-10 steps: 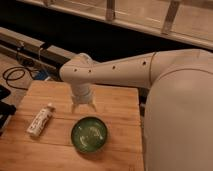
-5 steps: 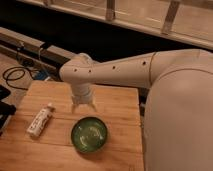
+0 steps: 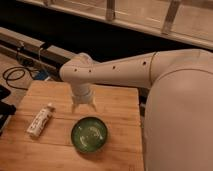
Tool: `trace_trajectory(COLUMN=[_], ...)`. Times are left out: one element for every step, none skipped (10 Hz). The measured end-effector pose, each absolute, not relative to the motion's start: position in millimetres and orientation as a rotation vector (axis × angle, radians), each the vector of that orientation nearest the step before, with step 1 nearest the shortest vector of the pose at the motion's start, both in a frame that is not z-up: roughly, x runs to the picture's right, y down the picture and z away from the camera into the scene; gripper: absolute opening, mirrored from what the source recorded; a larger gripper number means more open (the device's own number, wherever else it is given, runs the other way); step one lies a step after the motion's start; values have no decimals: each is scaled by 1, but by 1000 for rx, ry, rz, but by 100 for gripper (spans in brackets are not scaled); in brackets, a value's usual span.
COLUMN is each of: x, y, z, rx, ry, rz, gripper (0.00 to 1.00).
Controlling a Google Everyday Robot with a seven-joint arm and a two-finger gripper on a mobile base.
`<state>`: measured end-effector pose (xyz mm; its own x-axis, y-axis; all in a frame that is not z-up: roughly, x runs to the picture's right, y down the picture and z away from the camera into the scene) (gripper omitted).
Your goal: Place the bottle in the ceramic bowl
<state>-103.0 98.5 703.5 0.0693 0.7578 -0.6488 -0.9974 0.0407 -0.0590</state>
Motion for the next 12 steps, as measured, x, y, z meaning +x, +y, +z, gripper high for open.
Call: trace_trajectory(x=[-108,-115,-129,-145,-173,-198,-217,-237,-243,-242,-237,-238], y=[89,83,74,64,54,47,44,43,41,41,39,40], z=[708,711,715,723,729,735,737,738,740,740,742,741], rx=[-581,-583,-590,-590,-604,-616,-629,-643,-644,-643,-638,-638], ry=[493,477,456,437,410,390,377,365,361,362,368,368], rz=[1419,1403,1381,1353,1316,1273,1236,1197,1182,1184,1189,1187], gripper=[65,65,65,65,65,65,65,65,65,65,65,65])
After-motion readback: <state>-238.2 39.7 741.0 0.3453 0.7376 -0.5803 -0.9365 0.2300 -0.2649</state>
